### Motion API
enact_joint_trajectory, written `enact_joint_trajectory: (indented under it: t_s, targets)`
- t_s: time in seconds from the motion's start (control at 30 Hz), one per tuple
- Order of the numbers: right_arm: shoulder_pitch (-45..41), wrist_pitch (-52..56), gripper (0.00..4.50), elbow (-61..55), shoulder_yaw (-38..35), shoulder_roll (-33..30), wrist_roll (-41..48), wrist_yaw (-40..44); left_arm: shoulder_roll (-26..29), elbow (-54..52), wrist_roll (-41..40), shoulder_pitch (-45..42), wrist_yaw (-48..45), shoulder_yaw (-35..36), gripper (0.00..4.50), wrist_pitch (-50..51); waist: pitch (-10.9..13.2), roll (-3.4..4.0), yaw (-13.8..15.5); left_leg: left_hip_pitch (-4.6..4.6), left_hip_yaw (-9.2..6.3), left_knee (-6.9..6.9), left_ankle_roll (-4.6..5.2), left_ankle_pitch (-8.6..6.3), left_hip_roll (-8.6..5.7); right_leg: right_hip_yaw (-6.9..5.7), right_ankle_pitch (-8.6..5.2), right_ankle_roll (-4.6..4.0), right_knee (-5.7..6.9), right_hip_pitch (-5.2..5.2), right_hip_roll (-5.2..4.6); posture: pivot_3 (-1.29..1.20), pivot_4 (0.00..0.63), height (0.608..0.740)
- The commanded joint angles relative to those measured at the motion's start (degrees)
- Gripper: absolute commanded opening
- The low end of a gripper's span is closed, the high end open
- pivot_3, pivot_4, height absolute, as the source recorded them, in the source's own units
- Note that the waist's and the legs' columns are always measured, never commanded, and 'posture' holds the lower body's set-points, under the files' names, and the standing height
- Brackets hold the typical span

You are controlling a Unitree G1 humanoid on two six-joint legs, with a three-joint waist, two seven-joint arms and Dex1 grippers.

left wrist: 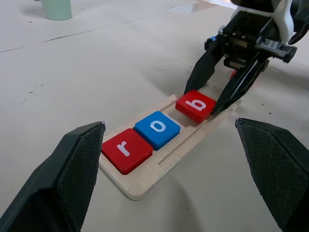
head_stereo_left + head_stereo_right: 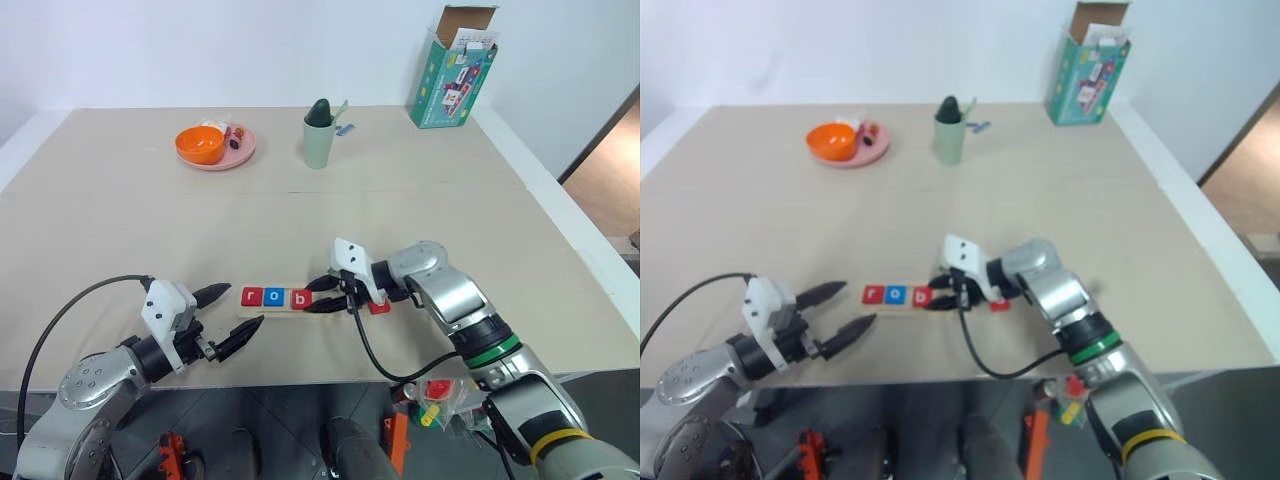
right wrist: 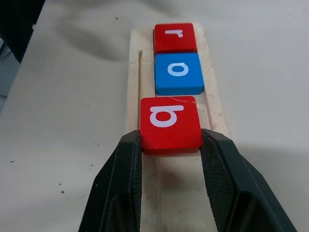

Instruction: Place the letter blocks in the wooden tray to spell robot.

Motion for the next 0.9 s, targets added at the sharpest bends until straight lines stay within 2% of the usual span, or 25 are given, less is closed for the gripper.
enact_joint_trajectory:
  t_s: [0.03, 0.9]
  targets:
    - [-2.00, -0.71, 1.18, 0.75, 0.09, 0.62, -0.67, -0.58, 0.56, -2.75, 0.37, -0.05, 0.12, 0.07, 4.50, -1.25, 0.00, 0.00, 0.00, 0.00, 0.00, 0.00, 0.00, 0.00, 0.00, 0.00, 0.00, 0.00, 0.00, 0.00, 0.00, 0.00, 0.150, 0.740]
    - [-5.23, -1.16, 1.18, 5.32, 0.65, 3.98, -2.65, -1.80, 0.40, -3.15, 1.10, -1.42, 1.03, -2.97, 4.50, -0.91, 0.00, 0.00, -0.03, 0.05, -0.03, -0.10, -0.02, 0.00, 0.03, -0.04, 0.02, 0.01, 0.00, 0.00, 0.03, 0.00, 0.150, 0.740]
